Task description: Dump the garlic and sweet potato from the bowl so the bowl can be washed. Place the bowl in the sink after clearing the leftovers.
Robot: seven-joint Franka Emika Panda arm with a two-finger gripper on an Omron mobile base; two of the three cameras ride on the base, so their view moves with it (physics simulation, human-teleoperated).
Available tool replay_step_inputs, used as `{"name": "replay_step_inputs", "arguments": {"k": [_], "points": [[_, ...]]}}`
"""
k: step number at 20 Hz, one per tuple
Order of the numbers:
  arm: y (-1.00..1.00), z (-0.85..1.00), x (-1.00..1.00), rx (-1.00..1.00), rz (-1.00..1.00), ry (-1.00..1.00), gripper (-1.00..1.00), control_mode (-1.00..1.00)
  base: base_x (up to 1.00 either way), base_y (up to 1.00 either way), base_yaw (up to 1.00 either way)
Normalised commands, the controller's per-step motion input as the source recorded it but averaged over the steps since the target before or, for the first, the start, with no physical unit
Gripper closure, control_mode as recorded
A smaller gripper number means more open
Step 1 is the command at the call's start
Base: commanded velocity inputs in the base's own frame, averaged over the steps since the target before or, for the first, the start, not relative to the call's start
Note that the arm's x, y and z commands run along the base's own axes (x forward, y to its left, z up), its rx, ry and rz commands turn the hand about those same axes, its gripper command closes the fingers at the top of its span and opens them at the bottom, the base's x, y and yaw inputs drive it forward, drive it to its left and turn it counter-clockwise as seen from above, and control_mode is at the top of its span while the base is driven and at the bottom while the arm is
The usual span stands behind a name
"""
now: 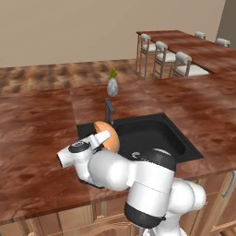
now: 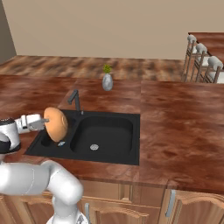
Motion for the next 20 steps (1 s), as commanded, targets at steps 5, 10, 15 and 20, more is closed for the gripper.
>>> {"name": "replay_step_inputs", "arguments": {"k": [5,10,15,20], "points": [[0.06,0.01,-0.07,-0.07,0.00,-0.06,1.00,-1.00,0.00,0.00,0.00],[-0.31,0.00,-0.07,0.04,0.00,-0.05,1.00,-1.00,0.00,0.00,0.00],[-0.63,0.20,-0.34,0.21,0.00,-0.22,1.00,-1.00,0.00,0.00,0.00],[-0.62,0.39,-0.30,0.25,0.00,-0.20,1.00,-1.00,0.00,0.00,0.00]]}}
